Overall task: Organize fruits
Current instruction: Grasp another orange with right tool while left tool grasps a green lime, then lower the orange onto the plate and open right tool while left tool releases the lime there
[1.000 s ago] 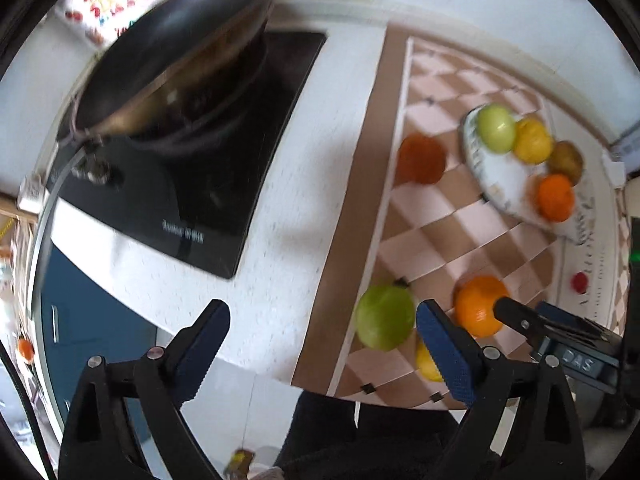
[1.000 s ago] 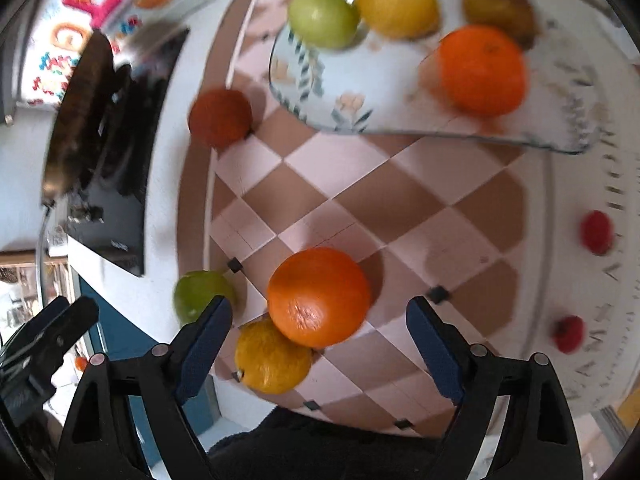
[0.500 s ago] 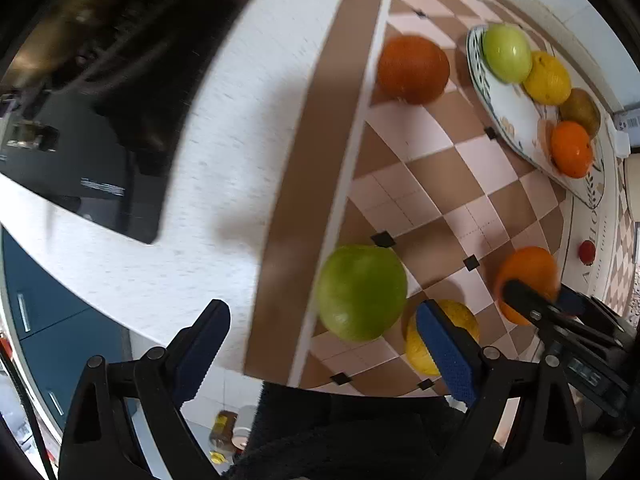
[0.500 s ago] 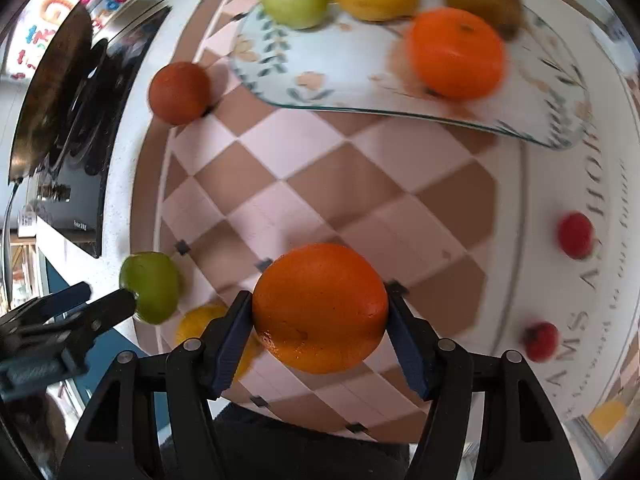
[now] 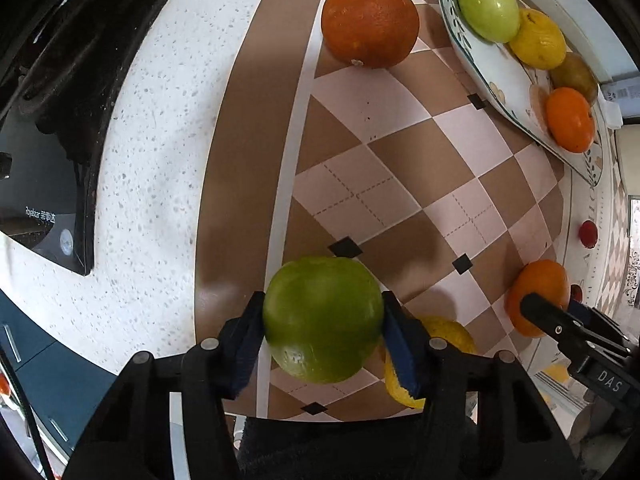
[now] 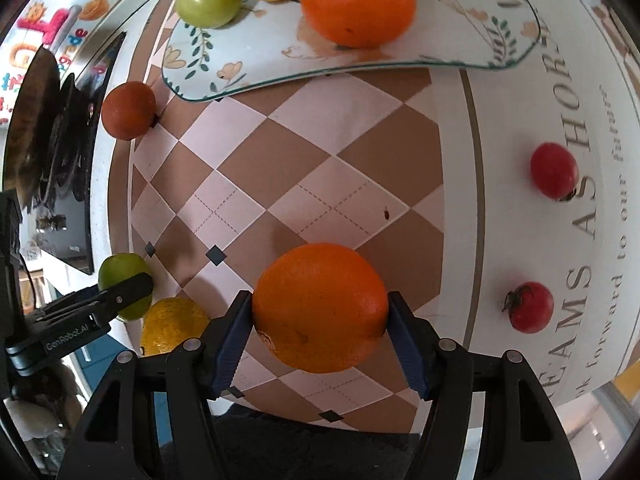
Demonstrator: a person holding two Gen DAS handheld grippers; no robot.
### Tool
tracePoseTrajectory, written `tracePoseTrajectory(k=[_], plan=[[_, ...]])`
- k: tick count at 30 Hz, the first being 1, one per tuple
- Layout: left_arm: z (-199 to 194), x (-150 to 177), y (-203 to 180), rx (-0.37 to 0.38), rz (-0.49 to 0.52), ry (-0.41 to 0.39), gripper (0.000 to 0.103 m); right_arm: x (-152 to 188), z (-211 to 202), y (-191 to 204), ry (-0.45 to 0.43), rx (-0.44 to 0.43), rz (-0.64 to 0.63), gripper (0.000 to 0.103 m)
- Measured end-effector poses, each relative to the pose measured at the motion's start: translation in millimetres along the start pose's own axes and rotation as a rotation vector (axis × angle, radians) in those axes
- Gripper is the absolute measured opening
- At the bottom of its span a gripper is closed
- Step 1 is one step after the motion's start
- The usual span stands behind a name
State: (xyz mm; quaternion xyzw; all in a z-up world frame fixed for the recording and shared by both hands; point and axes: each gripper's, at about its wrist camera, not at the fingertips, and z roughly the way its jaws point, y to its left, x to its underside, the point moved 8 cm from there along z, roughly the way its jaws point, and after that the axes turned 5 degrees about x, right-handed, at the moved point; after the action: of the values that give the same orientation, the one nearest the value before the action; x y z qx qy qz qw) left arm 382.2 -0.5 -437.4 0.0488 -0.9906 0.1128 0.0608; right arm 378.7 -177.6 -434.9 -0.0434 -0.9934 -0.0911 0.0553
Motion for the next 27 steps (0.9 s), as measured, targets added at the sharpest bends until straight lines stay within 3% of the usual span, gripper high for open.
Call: tracePoseTrajectory(k=[7, 10, 16, 22, 27], plan=[[0.9, -2.5, 4.4, 0.000, -0.009, -0.011, 0.053, 0.1, -3.1, 3.6, 0.004, 0.020, -0.035, 0.073], [-0.5, 2.9, 6.0, -0.006, -0.011, -0.020, 0.053, -0.3, -2.0, 5.7, -0.013, 0.056, -0.074, 0.069], [-38.4, -2.3, -4.1, 0.026, 0.003, -0.076, 0.053, -0.9, -9.4, 4.8, -0.044, 0.048, -0.079, 0.068], [-90.8, -27.8, -52.9, 0.089, 0.076, -0.159, 0.053, -24.8, -53.9, -15.1, -0.132, -0.027, -0.012, 0.068], [-104.8, -63.5, -97.0, 0.105, 0.143, -0.179, 0.053, -68.1, -91.4, -50.7, -0.208, -0.012, 0.044, 0.068]])
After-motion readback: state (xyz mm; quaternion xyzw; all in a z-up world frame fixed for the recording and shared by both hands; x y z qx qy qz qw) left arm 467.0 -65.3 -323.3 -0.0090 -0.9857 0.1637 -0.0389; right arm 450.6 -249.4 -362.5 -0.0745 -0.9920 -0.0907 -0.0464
